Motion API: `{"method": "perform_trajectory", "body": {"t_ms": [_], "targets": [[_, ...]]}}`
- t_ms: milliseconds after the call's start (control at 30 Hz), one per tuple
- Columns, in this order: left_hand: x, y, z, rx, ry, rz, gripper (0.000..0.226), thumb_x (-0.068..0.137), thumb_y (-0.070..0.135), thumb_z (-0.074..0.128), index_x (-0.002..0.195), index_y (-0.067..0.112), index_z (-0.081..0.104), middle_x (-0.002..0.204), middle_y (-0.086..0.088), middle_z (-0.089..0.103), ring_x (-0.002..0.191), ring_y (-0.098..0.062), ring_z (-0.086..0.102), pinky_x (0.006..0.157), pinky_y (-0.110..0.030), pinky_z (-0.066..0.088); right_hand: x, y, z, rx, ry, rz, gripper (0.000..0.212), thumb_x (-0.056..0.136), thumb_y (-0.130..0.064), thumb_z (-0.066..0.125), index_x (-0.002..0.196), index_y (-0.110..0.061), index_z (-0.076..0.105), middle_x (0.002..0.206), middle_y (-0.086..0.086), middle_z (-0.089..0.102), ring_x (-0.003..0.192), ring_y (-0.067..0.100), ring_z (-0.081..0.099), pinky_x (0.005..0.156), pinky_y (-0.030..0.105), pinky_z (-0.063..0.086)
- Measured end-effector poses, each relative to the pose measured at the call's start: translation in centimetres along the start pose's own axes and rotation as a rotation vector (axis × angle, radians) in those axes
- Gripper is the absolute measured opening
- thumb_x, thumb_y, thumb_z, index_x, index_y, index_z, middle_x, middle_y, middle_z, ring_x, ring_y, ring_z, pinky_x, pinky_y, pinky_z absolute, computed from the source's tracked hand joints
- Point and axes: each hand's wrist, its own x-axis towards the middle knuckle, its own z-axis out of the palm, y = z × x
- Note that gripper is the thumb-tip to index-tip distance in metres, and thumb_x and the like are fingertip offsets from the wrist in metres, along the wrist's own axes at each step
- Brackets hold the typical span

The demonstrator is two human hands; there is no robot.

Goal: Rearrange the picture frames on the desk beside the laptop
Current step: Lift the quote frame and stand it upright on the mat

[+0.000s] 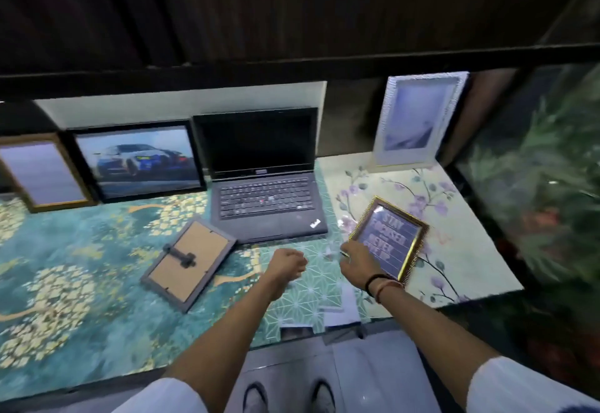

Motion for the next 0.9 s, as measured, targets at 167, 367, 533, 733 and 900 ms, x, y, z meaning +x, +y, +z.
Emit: {"method": "perform_trajectory", "body": {"t_ms": [167,367,533,733,900], "targets": [[3.3,-1.2,6.6,0.221,-0.025,-0.004,0.009,0.081,0.007,0.065,0.078,0.01,0.057,0.081,-0.01,0.041,0.073,-0.022,0.041,0.07,-0.035,0.032,0.2,9.1,-1.1,0.182,0.258,0.412,0.045,0.092,-0.017,0.056,0.133,0.001,0.055,0.136,0.025,0.057,0.122,0.044,0.055,0.093,0.05,0.051],[9.0,0.0,12.3,0.285,-0.034,0.069,0.065,0.081,0.02,0.064,0.142,0.0,0.051,0.142,-0.019,0.059,0.119,-0.034,0.063,0.097,-0.041,0.053,3.6,15.5,-2.4,0.596,0.341,0.717,0.039,0.082,-0.028,0.065,0.105,0.003,0.057,0.12,0.029,0.063,0.11,0.039,0.062,0.085,0.04,0.047],[10.6,1.1,14.3,0.297,-0.023,0.028,0.029,0.08,0.006,0.057,0.107,0.0,0.065,0.106,-0.018,0.072,0.083,-0.025,0.066,0.065,-0.029,0.052,6.2,18.6,-1.8,0.863,0.318,0.746,0.069,0.086,-0.032,0.074,0.134,0.011,0.05,0.122,0.025,0.063,0.112,0.036,0.062,0.089,0.042,0.048],[10.1,1.9,13.5,0.183,-0.147,-0.04,0.015,0.089,-0.016,0.053,0.092,-0.005,0.063,0.082,-0.015,0.065,0.072,-0.026,0.062,0.055,-0.028,0.048,8.3,25.4,1.0,1.205,0.158,0.63,0.045,0.08,-0.025,0.077,0.11,0.007,0.066,0.124,0.017,0.068,0.111,0.035,0.066,0.102,0.057,0.05],[9.2,3.4,12.5,-0.037,-0.347,-0.109,0.038,0.087,-0.018,0.046,0.122,-0.014,0.061,0.12,-0.022,0.074,0.107,-0.035,0.072,0.086,-0.038,0.06,3.0,18.2,-5.4,1.461,0.074,0.499,0.028,0.101,0.008,0.042,0.123,0.002,0.058,0.122,0.018,0.065,0.112,0.034,0.06,0.102,0.049,0.047]]}}
